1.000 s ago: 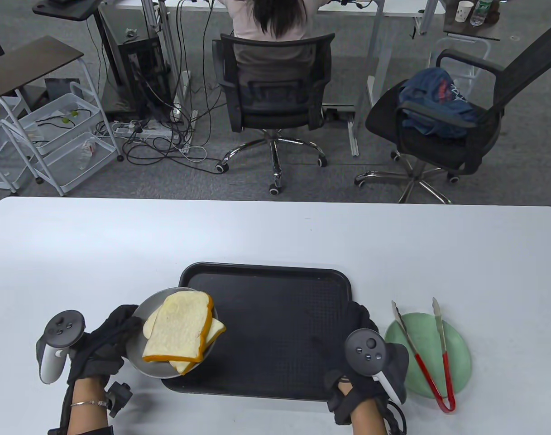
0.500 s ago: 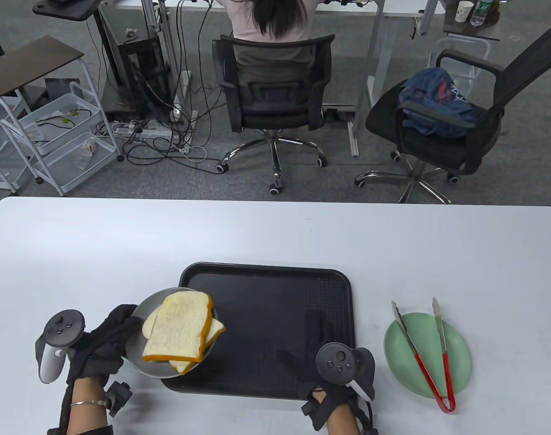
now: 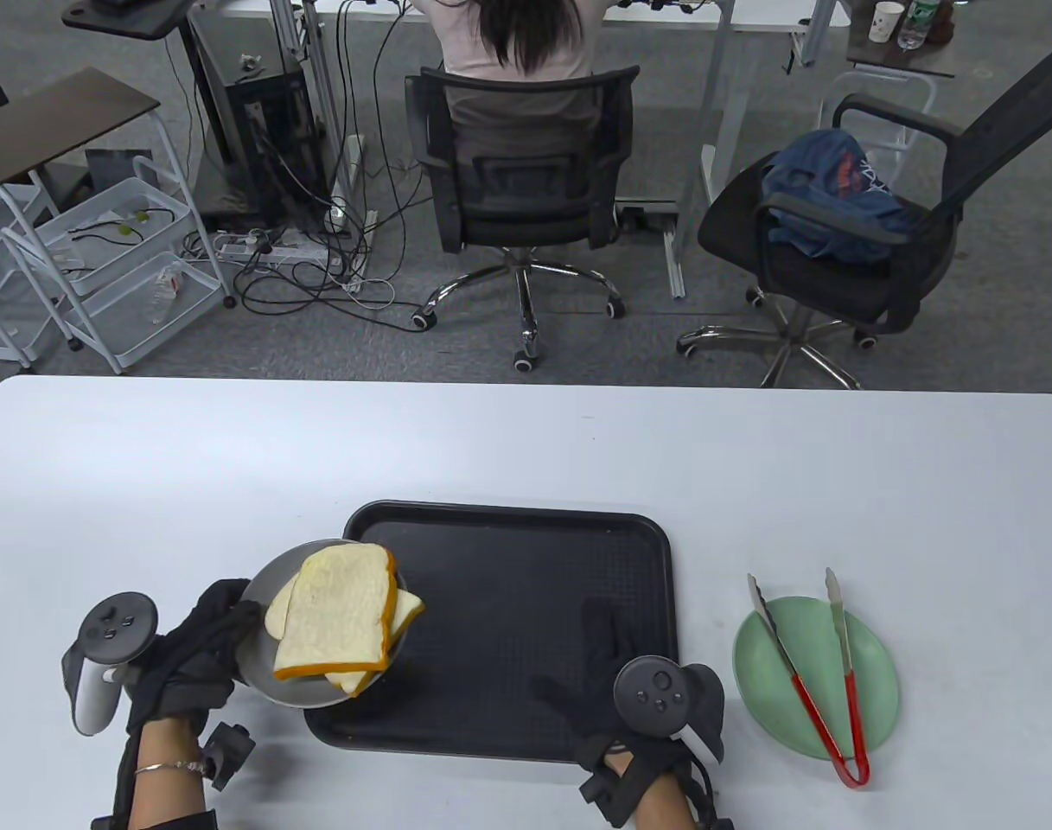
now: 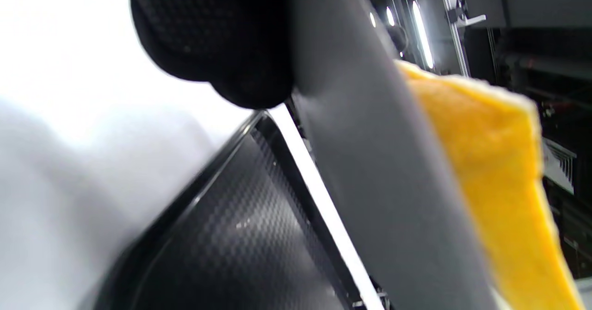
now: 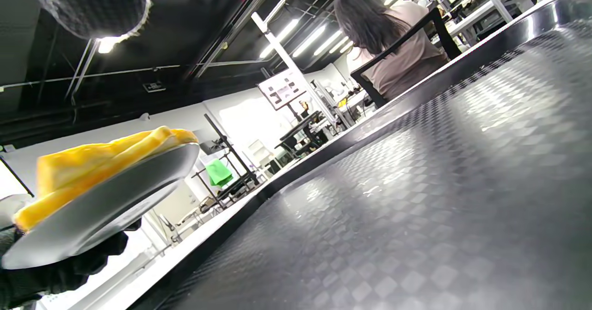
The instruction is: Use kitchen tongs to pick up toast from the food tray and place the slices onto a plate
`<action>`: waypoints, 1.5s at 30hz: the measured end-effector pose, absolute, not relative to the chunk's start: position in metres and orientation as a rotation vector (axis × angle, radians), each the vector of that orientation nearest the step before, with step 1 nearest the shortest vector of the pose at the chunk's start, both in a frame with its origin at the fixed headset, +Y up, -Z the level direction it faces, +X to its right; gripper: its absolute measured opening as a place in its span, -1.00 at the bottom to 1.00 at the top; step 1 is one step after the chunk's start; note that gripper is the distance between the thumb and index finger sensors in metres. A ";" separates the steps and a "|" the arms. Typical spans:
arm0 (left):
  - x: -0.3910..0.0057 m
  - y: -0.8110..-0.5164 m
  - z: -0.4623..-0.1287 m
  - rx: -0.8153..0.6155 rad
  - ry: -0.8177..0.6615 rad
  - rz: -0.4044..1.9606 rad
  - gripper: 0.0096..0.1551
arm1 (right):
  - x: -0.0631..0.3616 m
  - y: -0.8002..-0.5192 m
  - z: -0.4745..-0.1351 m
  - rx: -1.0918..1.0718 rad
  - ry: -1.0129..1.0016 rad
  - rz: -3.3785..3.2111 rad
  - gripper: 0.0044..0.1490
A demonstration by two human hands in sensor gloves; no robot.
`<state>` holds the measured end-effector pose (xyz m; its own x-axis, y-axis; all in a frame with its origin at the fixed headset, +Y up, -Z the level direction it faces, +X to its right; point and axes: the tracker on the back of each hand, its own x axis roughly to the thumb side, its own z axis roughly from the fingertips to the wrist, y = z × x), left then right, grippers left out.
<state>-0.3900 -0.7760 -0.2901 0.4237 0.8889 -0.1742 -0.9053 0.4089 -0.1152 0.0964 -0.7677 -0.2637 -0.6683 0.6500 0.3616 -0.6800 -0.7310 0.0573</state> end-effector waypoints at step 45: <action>-0.446 -0.803 -0.256 -0.069 0.667 1.227 -0.28 | 0.100 -0.756 -0.249 0.522 -0.143 2.206 0.33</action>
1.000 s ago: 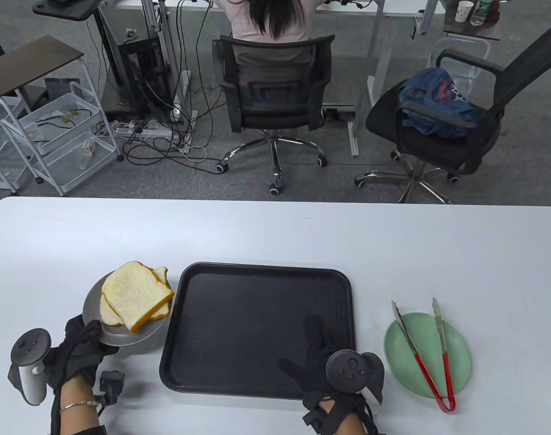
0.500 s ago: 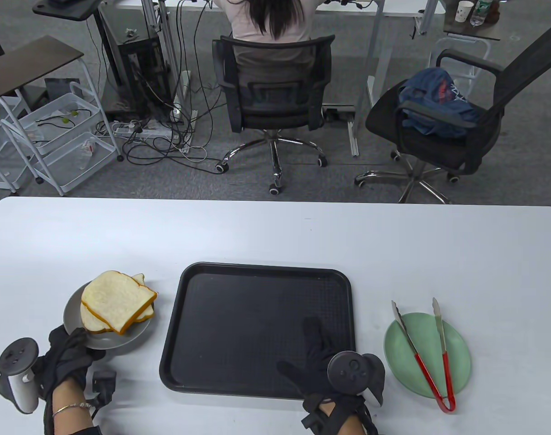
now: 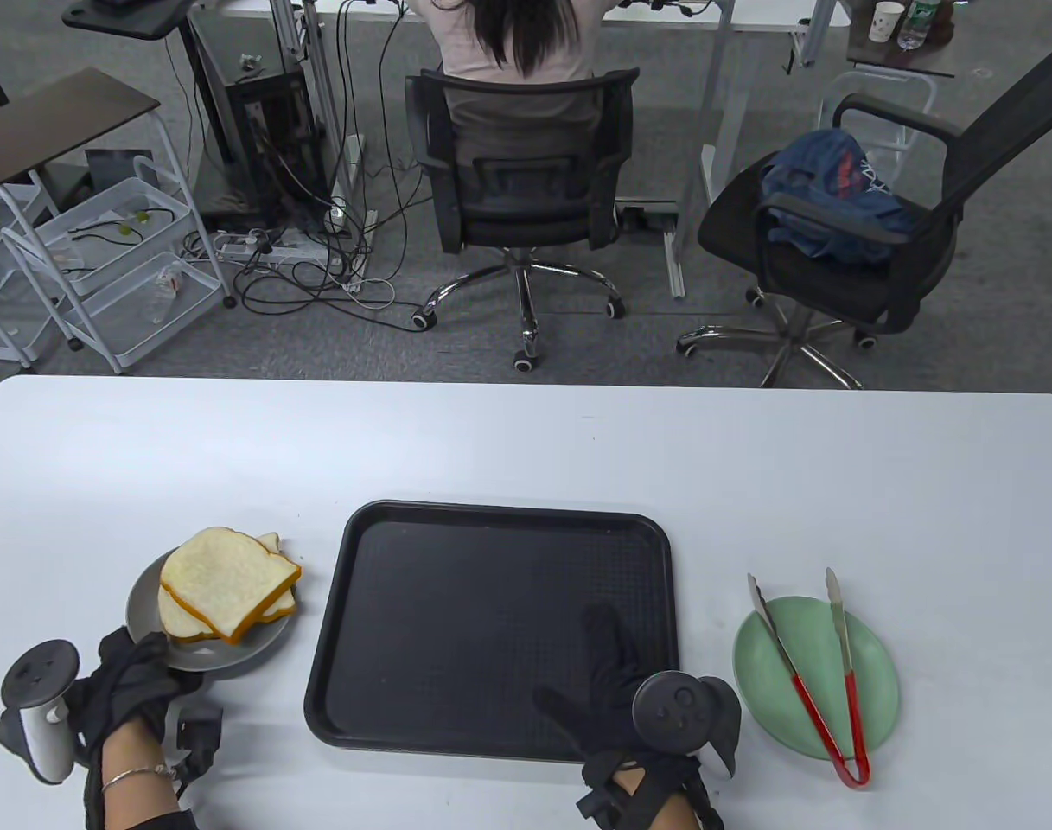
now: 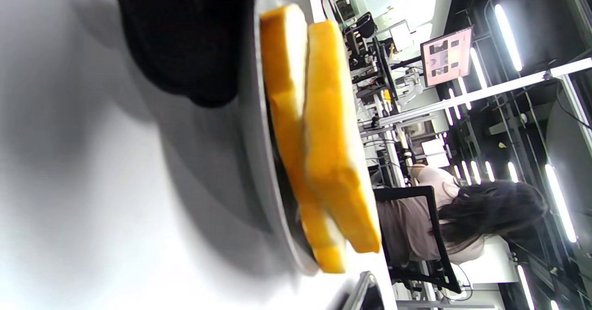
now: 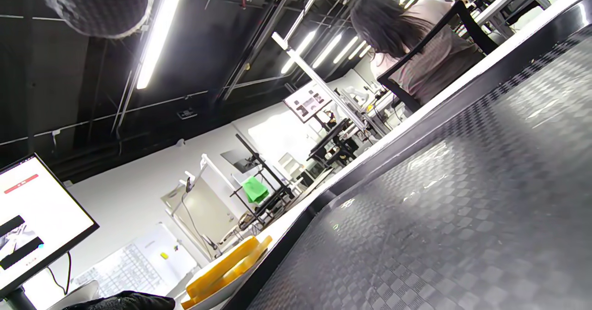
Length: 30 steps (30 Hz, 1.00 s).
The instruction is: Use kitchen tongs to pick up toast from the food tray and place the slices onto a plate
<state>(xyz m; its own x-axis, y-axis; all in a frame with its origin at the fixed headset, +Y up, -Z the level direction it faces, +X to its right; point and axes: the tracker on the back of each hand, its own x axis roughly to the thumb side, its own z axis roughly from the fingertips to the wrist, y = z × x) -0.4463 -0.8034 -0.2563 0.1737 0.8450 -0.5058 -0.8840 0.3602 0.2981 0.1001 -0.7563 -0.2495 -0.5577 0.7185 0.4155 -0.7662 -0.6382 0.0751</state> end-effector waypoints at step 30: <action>-0.399 -0.731 -0.264 0.121 0.386 0.768 0.14 | 0.096 -0.757 -0.250 0.542 -0.106 2.231 0.33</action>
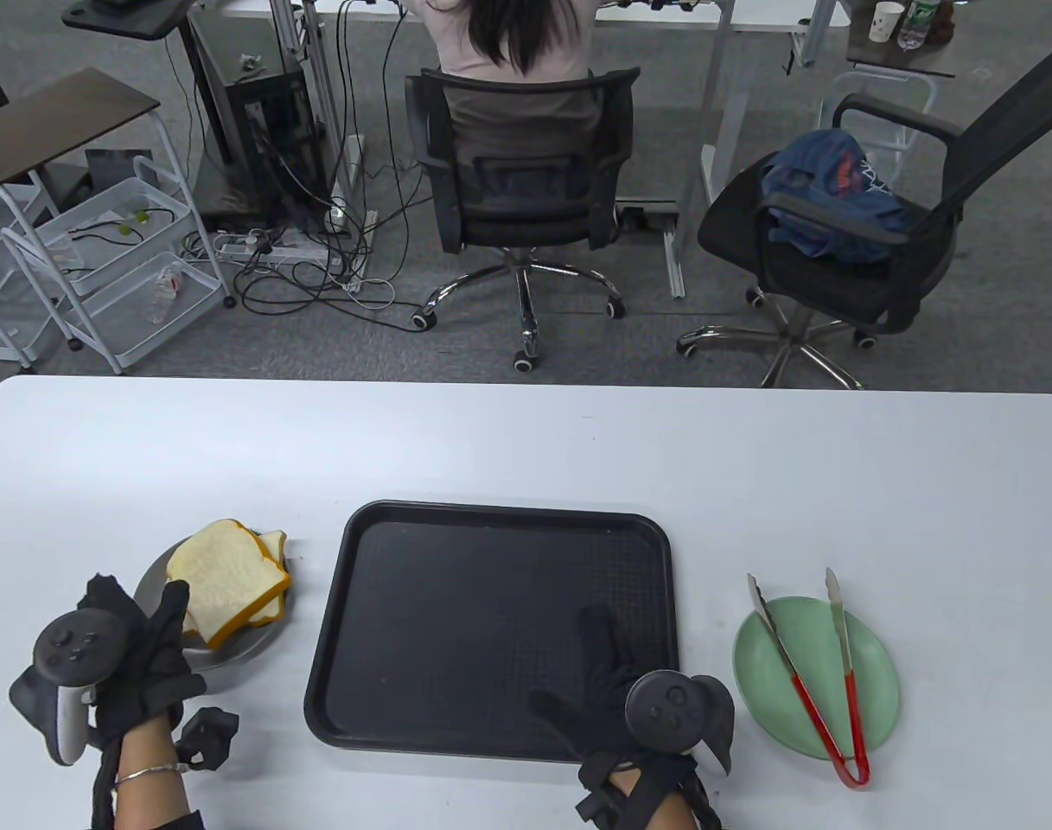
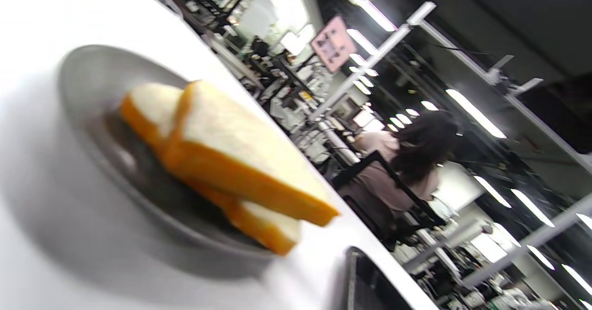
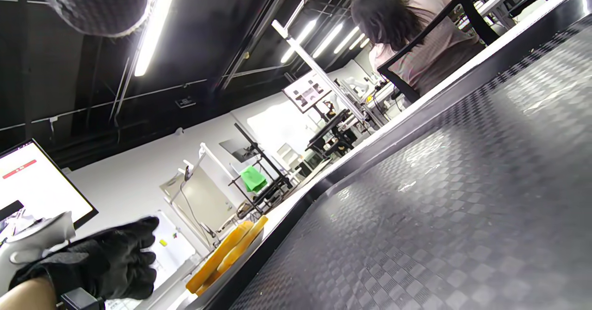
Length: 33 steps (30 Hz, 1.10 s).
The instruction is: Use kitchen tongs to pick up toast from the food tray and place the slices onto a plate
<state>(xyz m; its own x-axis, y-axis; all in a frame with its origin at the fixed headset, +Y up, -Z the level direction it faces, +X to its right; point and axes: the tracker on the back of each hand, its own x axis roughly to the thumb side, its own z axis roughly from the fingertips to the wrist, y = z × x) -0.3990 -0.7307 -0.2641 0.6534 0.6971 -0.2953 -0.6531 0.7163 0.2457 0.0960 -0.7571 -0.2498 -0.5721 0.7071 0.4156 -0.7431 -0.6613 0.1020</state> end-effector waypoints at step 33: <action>-0.234 -0.693 -0.252 0.086 -0.396 0.375 0.29 | 0.090 -0.756 -0.248 0.557 -0.092 2.419 0.32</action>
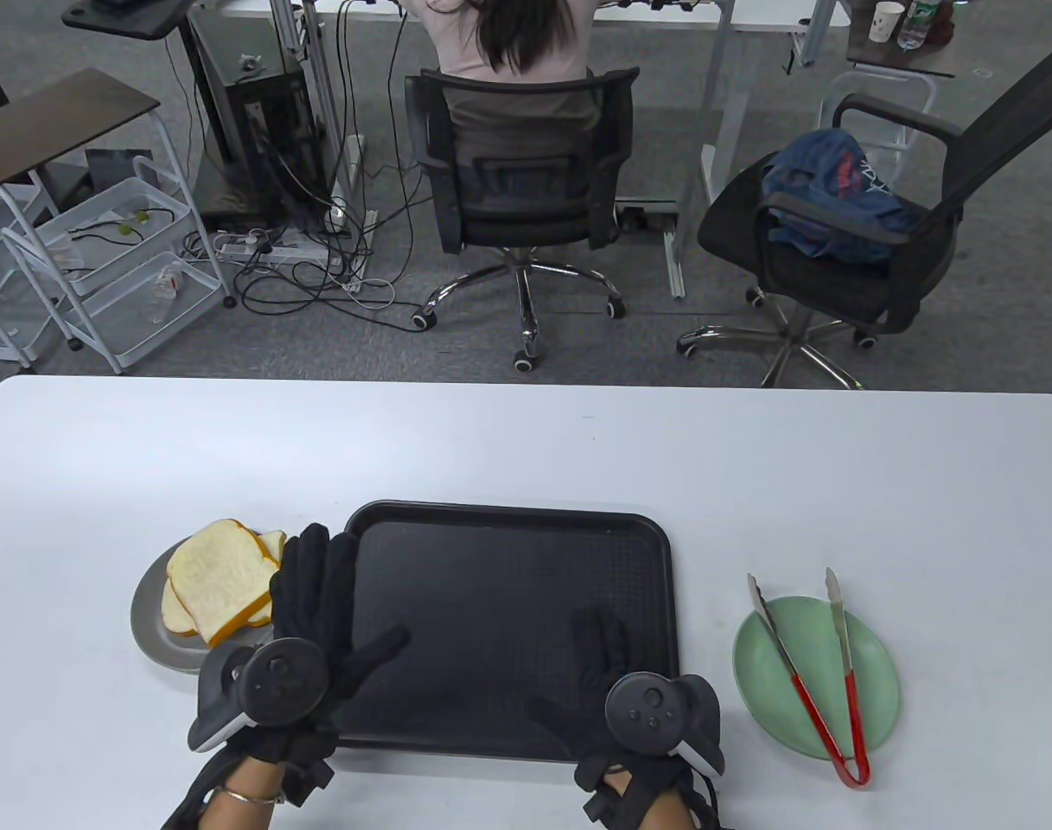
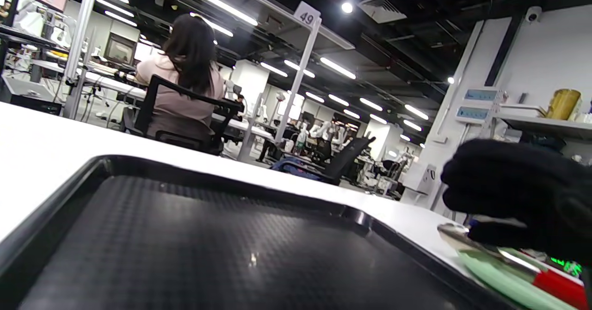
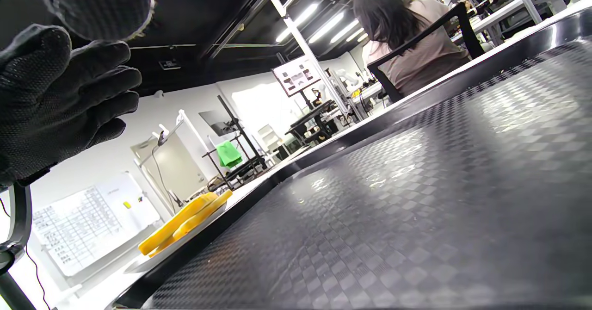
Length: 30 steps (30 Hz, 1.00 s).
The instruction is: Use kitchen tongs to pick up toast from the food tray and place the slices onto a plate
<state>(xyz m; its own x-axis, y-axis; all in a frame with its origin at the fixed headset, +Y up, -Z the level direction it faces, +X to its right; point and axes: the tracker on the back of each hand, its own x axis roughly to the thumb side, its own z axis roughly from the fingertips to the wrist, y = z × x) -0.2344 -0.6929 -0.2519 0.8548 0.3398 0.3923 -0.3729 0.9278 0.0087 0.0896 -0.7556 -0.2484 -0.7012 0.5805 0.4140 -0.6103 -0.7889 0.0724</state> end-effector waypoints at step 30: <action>-0.192 -0.739 -0.254 -0.118 -0.497 0.215 0.28 | 0.090 -0.755 -0.248 0.565 -0.068 2.484 0.31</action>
